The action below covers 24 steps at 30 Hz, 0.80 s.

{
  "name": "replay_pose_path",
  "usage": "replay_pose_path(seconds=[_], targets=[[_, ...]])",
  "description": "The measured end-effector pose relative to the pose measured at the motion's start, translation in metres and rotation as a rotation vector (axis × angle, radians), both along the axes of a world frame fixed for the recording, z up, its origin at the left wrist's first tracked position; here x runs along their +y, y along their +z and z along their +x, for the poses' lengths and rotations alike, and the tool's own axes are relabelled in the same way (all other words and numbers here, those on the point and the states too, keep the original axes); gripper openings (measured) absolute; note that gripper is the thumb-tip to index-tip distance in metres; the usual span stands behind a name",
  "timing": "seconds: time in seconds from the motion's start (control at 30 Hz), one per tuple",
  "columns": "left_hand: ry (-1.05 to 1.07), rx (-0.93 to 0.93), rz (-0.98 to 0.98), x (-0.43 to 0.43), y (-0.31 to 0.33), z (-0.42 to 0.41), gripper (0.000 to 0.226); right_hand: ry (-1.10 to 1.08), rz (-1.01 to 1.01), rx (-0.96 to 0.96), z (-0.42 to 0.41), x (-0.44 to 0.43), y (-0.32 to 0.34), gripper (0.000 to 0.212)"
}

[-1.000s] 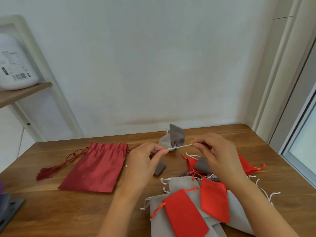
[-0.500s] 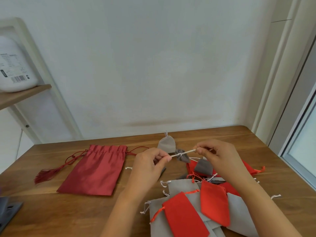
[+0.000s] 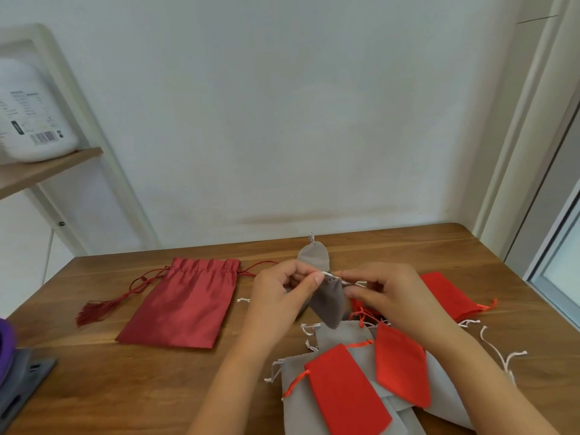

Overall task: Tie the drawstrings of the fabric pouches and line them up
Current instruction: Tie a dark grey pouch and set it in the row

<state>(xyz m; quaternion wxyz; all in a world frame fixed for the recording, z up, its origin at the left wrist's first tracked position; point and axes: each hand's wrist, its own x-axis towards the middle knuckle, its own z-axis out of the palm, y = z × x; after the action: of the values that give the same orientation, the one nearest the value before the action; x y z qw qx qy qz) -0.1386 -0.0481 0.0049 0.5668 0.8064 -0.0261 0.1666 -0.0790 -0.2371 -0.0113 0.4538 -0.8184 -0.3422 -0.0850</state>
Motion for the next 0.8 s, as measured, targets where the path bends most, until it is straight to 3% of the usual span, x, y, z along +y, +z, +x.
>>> replay_pose_path(seconds=[0.17,0.3,0.37,0.5,0.73,0.8], targets=[[-0.108,0.025,-0.132,0.002,0.004,-0.001,0.016,0.039,0.077,0.071,-0.004,0.004,0.000,0.014],[-0.267,0.112,-0.604,-0.003,0.007,-0.002,0.022,0.113,0.213,0.258,-0.009,0.004,0.005,0.020],[-0.291,0.150,-0.728,-0.007,0.008,-0.003,0.024,0.118,0.221,0.267,-0.010,0.005,0.005,0.019],[-0.208,0.217,-0.708,-0.009,0.009,-0.002,0.017,0.102,0.176,0.202,-0.011,0.009,0.003,0.014],[-0.188,0.385,-0.689,-0.002,0.005,0.003,0.028,0.045,0.059,-0.149,-0.009,0.009,0.002,0.015],[-0.192,0.428,-0.677,0.000,0.006,0.003,0.024,0.044,0.094,-0.170,-0.008,0.007,0.003,0.013]])
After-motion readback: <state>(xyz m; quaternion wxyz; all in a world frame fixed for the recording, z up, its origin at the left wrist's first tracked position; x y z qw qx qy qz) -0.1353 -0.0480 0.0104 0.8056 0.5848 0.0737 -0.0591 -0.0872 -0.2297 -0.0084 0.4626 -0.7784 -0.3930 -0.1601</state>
